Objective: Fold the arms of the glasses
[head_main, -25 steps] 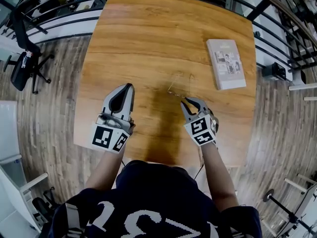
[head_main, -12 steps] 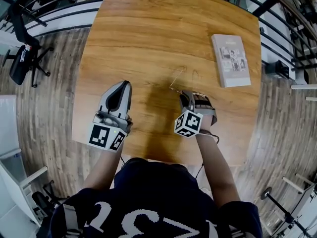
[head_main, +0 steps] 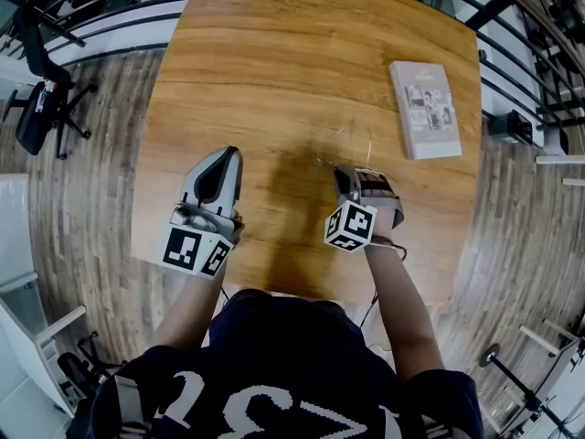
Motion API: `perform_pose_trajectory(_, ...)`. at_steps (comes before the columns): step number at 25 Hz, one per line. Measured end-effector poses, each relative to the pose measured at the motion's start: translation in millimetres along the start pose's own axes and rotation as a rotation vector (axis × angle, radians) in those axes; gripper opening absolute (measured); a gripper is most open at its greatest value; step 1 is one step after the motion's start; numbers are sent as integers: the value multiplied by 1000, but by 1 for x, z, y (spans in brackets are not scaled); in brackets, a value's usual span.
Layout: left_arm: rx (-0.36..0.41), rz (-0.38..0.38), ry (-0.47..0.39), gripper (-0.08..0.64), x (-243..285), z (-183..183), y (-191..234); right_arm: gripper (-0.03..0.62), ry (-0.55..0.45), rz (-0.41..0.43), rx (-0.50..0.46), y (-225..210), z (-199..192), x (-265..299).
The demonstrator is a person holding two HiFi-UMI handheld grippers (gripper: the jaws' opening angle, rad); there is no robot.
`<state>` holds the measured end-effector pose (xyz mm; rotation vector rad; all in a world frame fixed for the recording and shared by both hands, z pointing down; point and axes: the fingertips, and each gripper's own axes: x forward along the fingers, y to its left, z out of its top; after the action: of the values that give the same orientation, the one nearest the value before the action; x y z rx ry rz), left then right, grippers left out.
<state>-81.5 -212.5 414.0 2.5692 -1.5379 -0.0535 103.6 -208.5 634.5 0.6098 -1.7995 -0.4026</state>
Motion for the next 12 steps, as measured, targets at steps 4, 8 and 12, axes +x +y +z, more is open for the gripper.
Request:
perform_pose_trajectory(4,-7,-18,7,15,1,-2,-1,38,-54,38,0,0,7,-13)
perform_pose_trajectory(8,-43,-118,62,15,5,-11,-15,38,-153,115,-18,5,23,-45)
perform_pose_trajectory(12,-133,-271,163,17,11,-31,-39,38,-250,171,-95,10,45,-87)
